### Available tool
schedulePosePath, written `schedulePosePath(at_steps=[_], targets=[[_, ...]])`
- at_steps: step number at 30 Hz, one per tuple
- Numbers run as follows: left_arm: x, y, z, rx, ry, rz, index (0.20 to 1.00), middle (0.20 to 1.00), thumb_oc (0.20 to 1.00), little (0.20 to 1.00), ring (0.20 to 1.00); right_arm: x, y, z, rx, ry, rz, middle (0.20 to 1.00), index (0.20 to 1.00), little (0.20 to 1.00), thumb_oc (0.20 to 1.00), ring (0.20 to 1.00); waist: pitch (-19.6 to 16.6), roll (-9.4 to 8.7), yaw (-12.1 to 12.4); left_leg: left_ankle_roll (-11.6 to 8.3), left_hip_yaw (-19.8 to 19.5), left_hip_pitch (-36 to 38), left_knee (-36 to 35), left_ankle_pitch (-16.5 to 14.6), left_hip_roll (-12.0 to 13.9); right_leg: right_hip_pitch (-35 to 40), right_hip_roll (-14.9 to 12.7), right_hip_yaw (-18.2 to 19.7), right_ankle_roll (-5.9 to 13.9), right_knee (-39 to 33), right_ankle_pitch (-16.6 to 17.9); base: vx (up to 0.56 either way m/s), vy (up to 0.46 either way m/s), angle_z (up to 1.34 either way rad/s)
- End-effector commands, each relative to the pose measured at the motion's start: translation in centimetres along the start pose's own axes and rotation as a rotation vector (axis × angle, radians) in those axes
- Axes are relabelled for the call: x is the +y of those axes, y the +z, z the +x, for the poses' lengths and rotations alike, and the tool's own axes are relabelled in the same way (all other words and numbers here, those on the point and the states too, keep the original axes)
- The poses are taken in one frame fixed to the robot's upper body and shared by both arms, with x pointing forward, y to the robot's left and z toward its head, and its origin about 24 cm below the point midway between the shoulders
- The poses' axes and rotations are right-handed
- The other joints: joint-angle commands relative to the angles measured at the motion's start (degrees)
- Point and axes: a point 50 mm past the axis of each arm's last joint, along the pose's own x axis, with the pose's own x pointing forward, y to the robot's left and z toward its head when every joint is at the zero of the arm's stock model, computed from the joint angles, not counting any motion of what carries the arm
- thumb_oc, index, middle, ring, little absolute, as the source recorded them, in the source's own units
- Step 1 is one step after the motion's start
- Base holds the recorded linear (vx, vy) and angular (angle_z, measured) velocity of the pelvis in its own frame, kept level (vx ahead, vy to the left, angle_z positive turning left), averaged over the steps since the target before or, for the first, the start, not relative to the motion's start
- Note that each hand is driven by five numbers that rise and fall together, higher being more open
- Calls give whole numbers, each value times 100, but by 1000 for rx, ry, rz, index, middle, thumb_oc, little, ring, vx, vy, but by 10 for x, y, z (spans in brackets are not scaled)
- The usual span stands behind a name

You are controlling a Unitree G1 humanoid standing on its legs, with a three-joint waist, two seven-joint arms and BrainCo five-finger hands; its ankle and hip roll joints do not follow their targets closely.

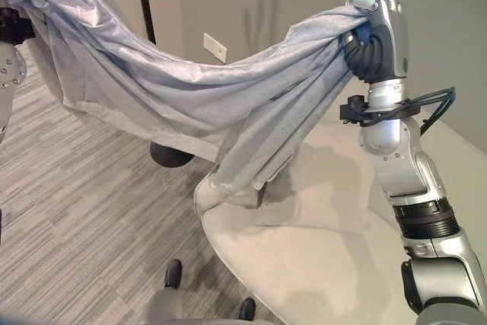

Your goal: Hang the clothes on the sofa on the clothes rack.

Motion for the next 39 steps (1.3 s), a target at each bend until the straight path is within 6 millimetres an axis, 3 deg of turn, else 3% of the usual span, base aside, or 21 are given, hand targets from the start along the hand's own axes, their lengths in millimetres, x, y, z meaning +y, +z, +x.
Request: schedulePosePath(at_steps=[1, 5, 9, 11, 13, 14, 15, 17, 18, 19, 21, 22, 24, 26, 27, 28, 32, 33, 35, 37, 39], targets=[[5, 2, 0, 3, 51, -58, 200, 200, 200, 200, 200, -28, 0, 7, -27, -105, -10, 200, 200, 200, 200, 200, -196, 138, -73, 25, 453, 713, -158, -831, -588, -247, 955, 158, -261, 646, -142, 54, 128, 12], [3, 1, -7, 9, 33, -59, 200, 200, 200, 200, 200, -31, -3, 3, -11, -112, -7, 200, 200, 200, 200, 200, -68, 186, -108, 91, 331, 663, 144, -1001, -609, -316, 947, 77, -201, 680, -76, 10, 98, 19], [12, -3, -11, -10, 27, -13, 200, 200, 200, 200, 200, -34, -8, -3, 11, -120, -1, 200, 200, 200, 200, 200, 22, 0, -70, 142, -8, 436, 663, -1278, -494, -389, 858, 213, -114, 619, 43, 42, 73, 4], [10, 7, -6, -43, 31, -50, 200, 200, 200, 200, 200, -38, -13, -8, 35, -130, 12, 200, 200, 200, 200, 200, 174, -314, -186, -144, 82, -87, 1146, -1166, -45, -399, 590, 315, -11, 496, 184, 5, 171, 18], [10, 4, -3, -36, 44, -44, 200, 200, 200, 200, 200, -39, -21, -17, 84, -146, 17, 200, 200, 200, 200, 200, 59, -423, -158, -252, -256, -410, 1269, -1183, 341, -426, 372, 199, 147, 301, 290, 127, 358, 9], [6, 4, -3, -28, 41, -50, 200, 200, 200, 200, 200, -41, -25, -22, 102, -149, -5, 200, 200, 200, 200, 200, 38, -433, -169, -373, -404, -548, 1141, -937, 607, -399, 211, 115, 212, 247, 295, 182, 445, -23], [6, 6, 1, -34, 45, -59, 200, 200, 200, 200, 200, -42, -25, -22, 100, -151, -26, 200, 200, 200, 200, 200, 46, -389, -142, -460, -525, -718, 1019, -740, 745, -371, 129, 92, 224, 185, 245, 142, 514, -15], [14, 6, 7, -45, 81, -46, 200, 200, 200, 200, 200, -43, -18, -17, 57, -145, -61, 200, 200, 200, 200, 200, 6, -212, -101, -580, -801, -532, 671, -930, 848, -376, -70, 188, 224, 174, 322, 80, 717, -28], [18, 4, 4, -49, 94, -46, 200, 200, 200, 200, 200, -51, -17, -15, 44, -141, -122, 200, 200, 200, 200, 200, 14, 19, -177, -622, -676, -447, 450, -797, 728, -523, -412, 306, 224, 64, 567, 51, 683, -88], [18, 4, 3, -47, 95, -47, 200, 200, 200, 200, 200, -51, -17, -15, 43, -141, -123, 200, 200, 200, 200, 200, -10, 16, -179, -615, -658, -439, 422, -813, 720, -526, -424, 306, 224, 47, 557, -33, 691, -85], [21, 10, 3, -67, 126, -74, 200, 200, 200, 200, 200, -55, -14, -8, 33, -207, -90, 200, 200, 200, 200, 200, 70, 130, -332, -459, -543, -408, 276, -808, 391, -887, -653, 514, 224, 276, 1093, -45, 464, -8], [23, 9, 3, -68, 130, -62, 200, 200, 200, 200, 200, -52, -13, -5, 34, -218, -72, 200, 200, 200, 200, 200, 67, 162, -385, -402, -407, -374, 103, -718, 330, -963, -657, 576, 224, 393, 1141, -27, 638, -30], [23, 13, 6, -92, 112, -57, 200, 200, 200, 200, 200, -52, -10, 0, 16, -222, -68, 200, 200, 200, 200, 200, -9, 197, -459, -273, -125, -183, -195, -741, 99, -928, -205, 761, 145, 657, 845, -12, 527, -53], [23, 14, 7, -94, 113, -61, 200, 200, 200, 200, 200, -52, -10, 0, 14, -222, -67, 200, 200, 200, 200, 200, -16, 178, -433, -246, -54, -161, -195, -748, 28, -898, -87, 793, 134, 716, 779, 19, 272, -34], [19, 15, 5, -83, 100, -81, 200, 200, 200, 200, 200, -52, -8, -1, 8, -223, -47, 200, 200, 200, 200, 200, -81, 111, -435, -173, 91, -40, -195, -843, -172, -791, 383, 799, 75, 771, 491, 60, 309, -33], [19, 15, 5, -83, 100, -81, 200, 200, 200, 200, 200, -52, -8, -1, 8, -222, -46, 200, 200, 200, 200, 200, -70, 108, -419, -171, 103, -41, -195, -810, -170, -805, 386, 816, 75, 785, 507, 79, 301, -43], [18, 8, -5, -56, 69, -58, 200, 200, 200, 200, 200, -52, -10, -6, 11, -198, -69, 200, 200, 200, 200, 200, -77, 92, -339, -11, 229, 265, -195, -933, -542, -610, 1075, 835, -69, 683, 77, 170, 212, -19], [12, 7, -16, -28, 59, -99, 200, 200, 200, 200, 200, -51, -10, -9, 17, -182, -33, 200, 200, 200, 200, 200, -69, 218, -406, 68, 243, 662, -193, -1129, -724, -648, 1302, 942, -156, 685, 96, 299, 210, 12], [9, 7, -18, -20, 54, -113, 200, 200, 200, 200, 200, -52, -10, -9, 14, -176, -32, 200, 200, 200, 200, 200, -20, 270, -408, 99, 221, 737, -103, -1158, -751, -631, 1273, 887, -201, 727, 53, 182, 152, 36], [4, 11, -19, -17, 47, -152, 200, 200, 200, 200, 200, -59, -13, -9, 17, -167, -57, 200, 200, 200, 200, 200, 117, 277, -458, -10, 305, 475, 543, -1223, -653, -606, 1066, 680, -229, 787, -2, 65, 207, 49], [1, 12, -18, -10, 53, -177, 200, 200, 200, 200, 200, -70, -16, -8, 21, -181, -99, 200, 200, 200, 200, 200, 135, 243, -443, -116, 336, -52, 677, -1087, -156, -578, 648, 309, -124, 648, -57, 65, 241, 82]])
